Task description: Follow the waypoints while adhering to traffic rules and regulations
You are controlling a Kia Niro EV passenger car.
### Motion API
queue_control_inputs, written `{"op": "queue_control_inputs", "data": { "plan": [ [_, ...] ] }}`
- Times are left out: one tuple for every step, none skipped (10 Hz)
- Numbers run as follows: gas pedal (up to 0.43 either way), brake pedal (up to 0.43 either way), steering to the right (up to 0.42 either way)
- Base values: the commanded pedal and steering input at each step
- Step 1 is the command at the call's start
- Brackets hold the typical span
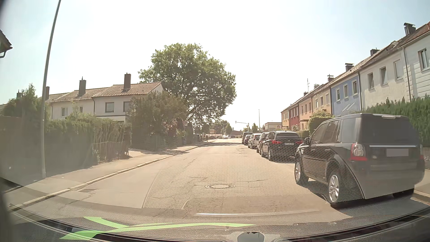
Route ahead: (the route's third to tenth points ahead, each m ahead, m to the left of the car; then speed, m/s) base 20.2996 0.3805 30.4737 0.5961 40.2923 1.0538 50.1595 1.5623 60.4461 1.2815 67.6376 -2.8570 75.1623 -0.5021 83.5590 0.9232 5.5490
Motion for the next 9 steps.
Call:
{"op": "queue_control_inputs", "data": {
  "plan": [
    [0.138,0.000,-0.023],
    [0.138,0.000,-0.023],
    [0.138,0.000,-0.023],
    [0.138,0.000,-0.023],
    [0.138,0.000,-0.023],
    [0.138,0.000,-0.022],
    [0.138,0.000,-0.022],
    [0.138,0.000,-0.021],
    [0.138,0.000,-0.018]
  ]
}}
